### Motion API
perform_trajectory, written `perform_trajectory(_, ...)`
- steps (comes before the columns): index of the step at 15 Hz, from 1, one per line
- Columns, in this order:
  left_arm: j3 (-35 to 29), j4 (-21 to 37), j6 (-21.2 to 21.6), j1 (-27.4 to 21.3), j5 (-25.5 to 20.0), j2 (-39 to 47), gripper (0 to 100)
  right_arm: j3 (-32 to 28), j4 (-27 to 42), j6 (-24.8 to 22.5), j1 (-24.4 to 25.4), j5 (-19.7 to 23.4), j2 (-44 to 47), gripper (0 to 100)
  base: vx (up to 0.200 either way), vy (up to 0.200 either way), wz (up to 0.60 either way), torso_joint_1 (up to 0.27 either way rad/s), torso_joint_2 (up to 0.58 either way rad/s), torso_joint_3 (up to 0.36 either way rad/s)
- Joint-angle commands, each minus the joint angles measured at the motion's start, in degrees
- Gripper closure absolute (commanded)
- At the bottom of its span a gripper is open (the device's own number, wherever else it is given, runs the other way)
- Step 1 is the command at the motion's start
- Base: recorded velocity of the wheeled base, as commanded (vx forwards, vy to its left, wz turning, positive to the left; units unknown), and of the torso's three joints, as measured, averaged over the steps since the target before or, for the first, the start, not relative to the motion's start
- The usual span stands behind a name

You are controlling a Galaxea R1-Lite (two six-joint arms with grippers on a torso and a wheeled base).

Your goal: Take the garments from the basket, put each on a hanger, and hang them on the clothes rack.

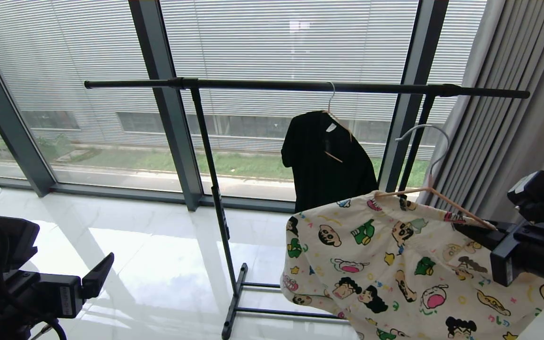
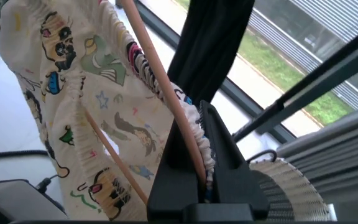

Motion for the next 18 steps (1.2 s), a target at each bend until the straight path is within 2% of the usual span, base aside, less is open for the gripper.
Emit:
perform_trajectory(1,-0.68,-0.10,-0.01,0.65,0.45,-0.63,0,2.39,0.01,0.01,-2.78,-1.22,-2.50,100,0.000,0.000,0.00,0.000,0.00,0.000)
perform_trajectory(7,-0.68,-0.10,0.08,0.65,0.62,-0.81,0,4.15,1.95,-0.16,-9.20,-1.66,-5.31,100,0.000,0.000,0.00,0.000,0.00,0.000)
perform_trajectory(13,-1.12,-0.10,-0.09,0.74,1.77,-0.37,0,4.33,15.13,0.01,-15.00,-1.84,-11.99,100,0.000,0.000,0.00,0.000,0.00,0.000)
perform_trajectory(15,-1.39,-0.10,-0.09,0.65,4.49,0.86,0,4.24,17.50,0.72,-18.16,-7.90,-12.17,100,0.000,0.000,0.00,0.000,0.00,0.000)
perform_trajectory(17,-1.65,-0.01,0.08,0.48,4.49,0.86,0,3.53,17.50,3.97,-18.16,-8.60,-11.47,100,0.000,0.000,0.00,0.000,0.00,0.000)
perform_trajectory(18,-1.65,-0.01,0.26,0.30,4.49,0.86,0,2.92,17.42,4.15,-18.16,-8.78,-10.59,100,0.000,0.000,0.00,0.000,0.00,0.000)
